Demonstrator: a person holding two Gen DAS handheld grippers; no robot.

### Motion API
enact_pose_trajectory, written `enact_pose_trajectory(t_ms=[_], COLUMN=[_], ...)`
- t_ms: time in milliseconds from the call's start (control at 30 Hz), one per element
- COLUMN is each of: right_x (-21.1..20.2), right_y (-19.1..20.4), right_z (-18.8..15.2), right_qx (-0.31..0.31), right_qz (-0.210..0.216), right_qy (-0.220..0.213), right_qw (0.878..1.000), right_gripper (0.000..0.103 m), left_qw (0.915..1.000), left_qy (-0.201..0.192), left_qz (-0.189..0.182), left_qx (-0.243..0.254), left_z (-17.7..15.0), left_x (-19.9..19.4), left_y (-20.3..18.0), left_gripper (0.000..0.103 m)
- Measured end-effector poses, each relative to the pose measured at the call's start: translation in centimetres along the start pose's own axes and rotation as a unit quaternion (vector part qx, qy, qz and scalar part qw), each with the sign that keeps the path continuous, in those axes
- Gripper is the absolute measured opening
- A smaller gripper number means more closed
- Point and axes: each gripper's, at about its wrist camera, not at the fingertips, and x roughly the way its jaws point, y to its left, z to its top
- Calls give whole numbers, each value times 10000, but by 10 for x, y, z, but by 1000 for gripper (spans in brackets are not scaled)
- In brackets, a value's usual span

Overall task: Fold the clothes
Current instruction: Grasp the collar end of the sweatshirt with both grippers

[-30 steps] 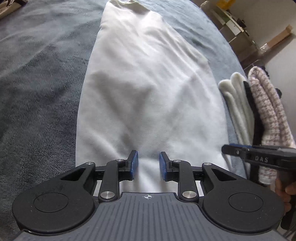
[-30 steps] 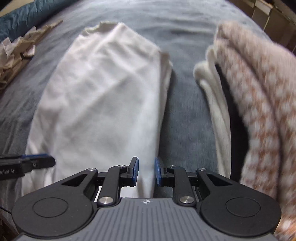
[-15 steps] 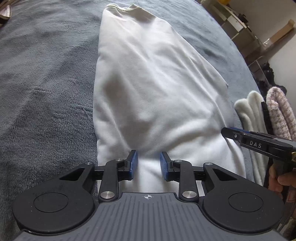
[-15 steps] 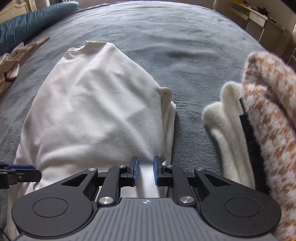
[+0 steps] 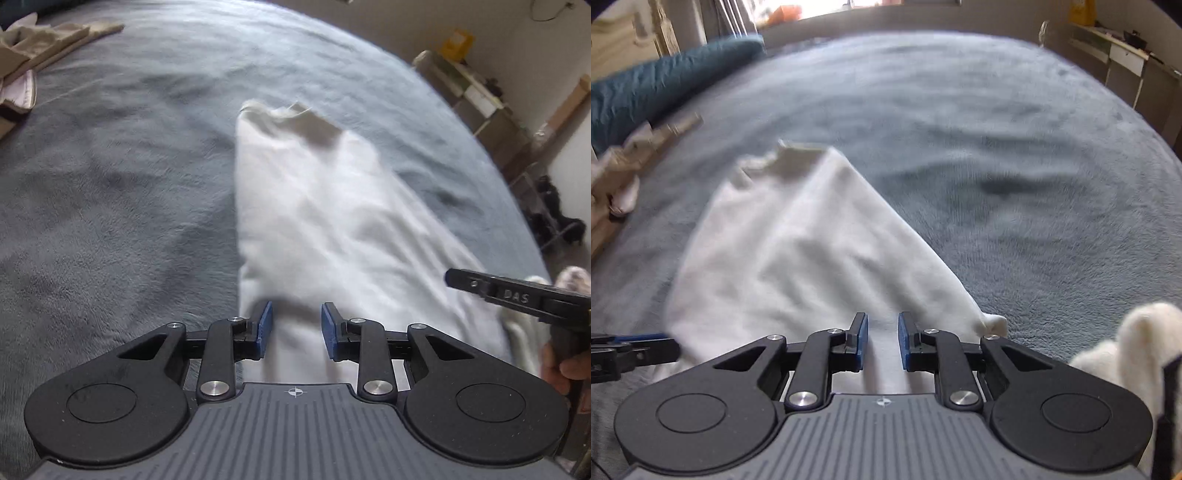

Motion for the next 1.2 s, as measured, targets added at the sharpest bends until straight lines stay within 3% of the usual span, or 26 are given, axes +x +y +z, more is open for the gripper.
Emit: enact_pose_trajectory(t_ms=[200, 333, 467, 533, 600, 900, 1067, 1200], right_x=[-9, -11, 14, 28, 46, 117, 140, 142], right_y=[-15, -20, -18, -16, -13, -6, 1, -2], right_z=[19, 53, 95, 114, 130, 171, 179, 179], right_qx=[252, 407, 424, 361, 281, 274, 284, 275], right_qz=[347, 834, 1256, 1399, 1551, 2050, 2268, 2343], right_qy=[267, 136, 55, 45, 115, 660, 937, 990], right_qw=[9987, 9956, 9912, 9895, 9874, 9762, 9690, 9667], right_gripper=[21, 34, 43, 45, 53, 54, 54, 47], left_qw=[9996, 9985, 9979, 9981, 9982, 9979, 9981, 9984], left_qy=[82, -216, -470, -456, -373, -241, -265, -290], left_qz=[-145, -201, -46, 25, -17, -318, -470, -490], left_qx=[-214, -453, -436, -413, -473, -517, -293, -70], left_z=[7, 37, 76, 93, 106, 148, 153, 154], left_x=[-12, -22, -3, 11, 25, 68, 77, 80], left_y=[6, 14, 27, 35, 41, 53, 50, 44], left_gripper=[29, 37, 42, 43, 43, 43, 41, 29])
